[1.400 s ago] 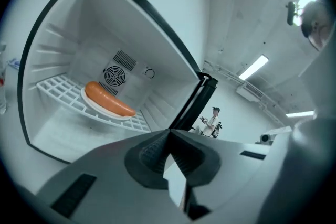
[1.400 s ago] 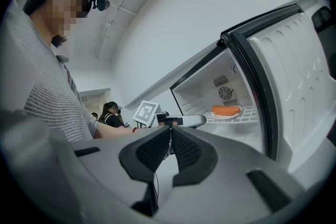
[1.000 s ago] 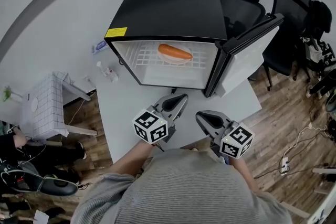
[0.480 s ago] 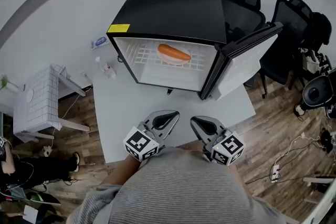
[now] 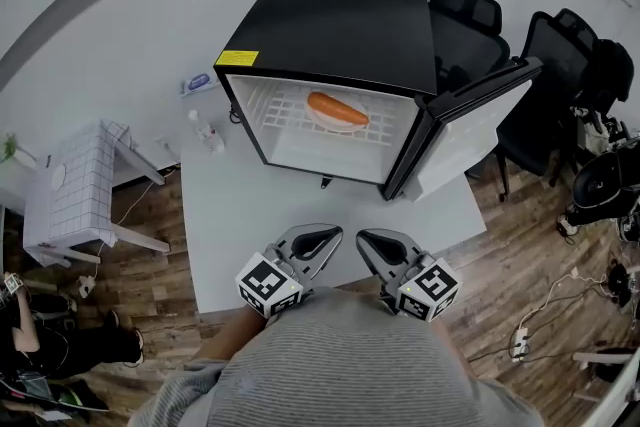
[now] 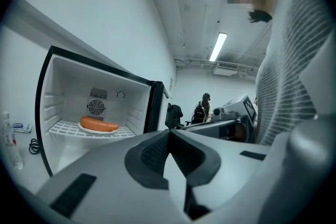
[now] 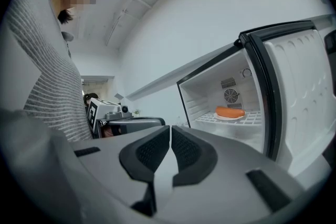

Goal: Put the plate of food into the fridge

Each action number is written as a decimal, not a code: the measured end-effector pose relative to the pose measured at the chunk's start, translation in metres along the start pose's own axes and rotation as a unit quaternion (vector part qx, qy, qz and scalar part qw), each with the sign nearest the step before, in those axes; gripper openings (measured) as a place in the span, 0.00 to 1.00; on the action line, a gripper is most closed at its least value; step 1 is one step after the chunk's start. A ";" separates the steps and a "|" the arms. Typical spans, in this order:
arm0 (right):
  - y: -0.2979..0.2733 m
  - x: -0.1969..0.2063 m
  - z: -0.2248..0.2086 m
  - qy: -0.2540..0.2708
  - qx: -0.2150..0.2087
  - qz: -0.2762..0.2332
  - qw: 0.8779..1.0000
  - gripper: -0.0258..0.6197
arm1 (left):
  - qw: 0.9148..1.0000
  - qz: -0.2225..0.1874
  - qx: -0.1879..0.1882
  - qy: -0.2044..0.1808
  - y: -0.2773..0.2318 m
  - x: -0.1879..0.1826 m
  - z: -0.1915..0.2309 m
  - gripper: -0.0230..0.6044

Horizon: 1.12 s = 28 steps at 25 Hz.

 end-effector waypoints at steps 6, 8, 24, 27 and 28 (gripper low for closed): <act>-0.002 0.002 0.004 -0.009 -0.008 0.000 1.000 0.07 | 1.000 0.005 0.021 0.015 -0.002 -0.002 -0.004 0.05; -0.003 0.002 0.003 -0.001 -0.007 0.000 1.000 0.07 | 0.999 0.011 0.033 0.007 -0.004 -0.003 -0.007 0.05; -0.009 0.000 0.001 0.006 0.001 -0.003 1.000 0.07 | 0.999 0.035 0.036 0.010 -0.004 0.003 -0.001 0.05; -0.010 0.001 0.001 0.010 -0.002 0.003 1.000 0.06 | 0.999 0.039 0.035 0.012 -0.004 0.004 0.000 0.05; -0.010 0.000 0.001 0.008 -0.002 0.003 1.000 0.06 | 0.999 0.039 0.035 0.013 -0.004 0.005 0.001 0.05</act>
Point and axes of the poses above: the fingertips, and each gripper's own axes: y backward along the fingers, z to its left, x out of its underside, the point moved 7 cm from there along y, backward along the fingers, and after that the axes turned 9 degrees about -z, right-handed, at the moved point
